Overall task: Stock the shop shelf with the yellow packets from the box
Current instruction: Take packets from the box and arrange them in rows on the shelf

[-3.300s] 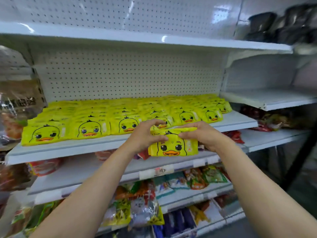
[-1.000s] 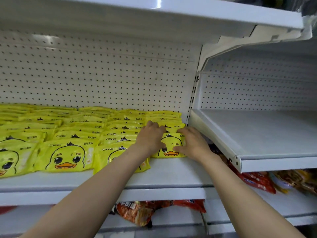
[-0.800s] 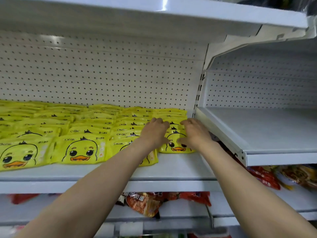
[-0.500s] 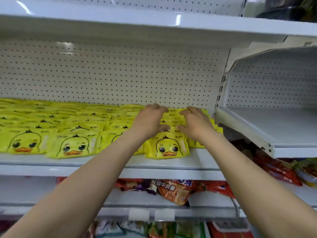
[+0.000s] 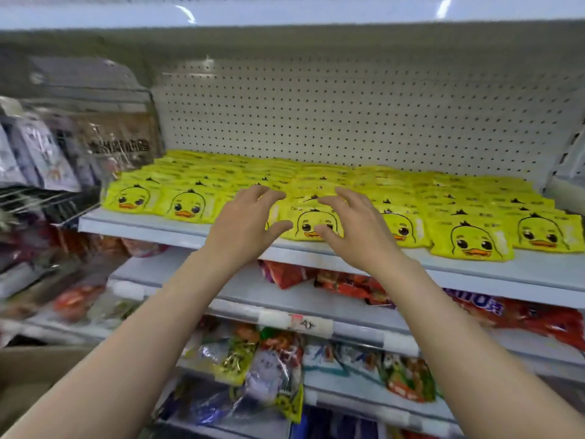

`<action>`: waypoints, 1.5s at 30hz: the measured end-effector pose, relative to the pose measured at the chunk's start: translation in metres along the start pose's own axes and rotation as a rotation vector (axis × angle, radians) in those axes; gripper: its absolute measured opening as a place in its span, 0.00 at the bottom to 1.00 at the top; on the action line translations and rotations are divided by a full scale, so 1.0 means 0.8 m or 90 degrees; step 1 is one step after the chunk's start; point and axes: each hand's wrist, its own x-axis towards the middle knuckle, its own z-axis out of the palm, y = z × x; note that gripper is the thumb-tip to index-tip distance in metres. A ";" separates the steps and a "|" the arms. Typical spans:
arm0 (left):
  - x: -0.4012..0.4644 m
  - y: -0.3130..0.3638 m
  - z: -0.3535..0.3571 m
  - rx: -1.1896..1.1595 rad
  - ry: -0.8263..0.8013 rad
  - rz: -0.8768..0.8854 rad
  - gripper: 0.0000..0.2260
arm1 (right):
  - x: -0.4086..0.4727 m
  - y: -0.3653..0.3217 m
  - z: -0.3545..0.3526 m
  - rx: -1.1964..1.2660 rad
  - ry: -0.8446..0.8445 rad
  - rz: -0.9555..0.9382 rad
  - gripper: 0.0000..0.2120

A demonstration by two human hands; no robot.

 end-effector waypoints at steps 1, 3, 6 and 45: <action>-0.007 -0.020 -0.006 0.005 0.006 -0.011 0.24 | 0.004 -0.016 0.009 0.010 -0.002 -0.010 0.26; -0.018 -0.057 -0.016 0.010 0.015 -0.031 0.23 | 0.017 -0.044 0.025 0.025 -0.006 -0.034 0.25; -0.024 -0.105 -0.025 0.018 0.019 -0.062 0.24 | 0.044 -0.083 0.050 0.032 -0.021 -0.075 0.26; 0.101 -0.592 -0.003 0.087 -0.312 0.011 0.48 | 0.353 -0.377 0.330 -0.097 -0.189 0.003 0.41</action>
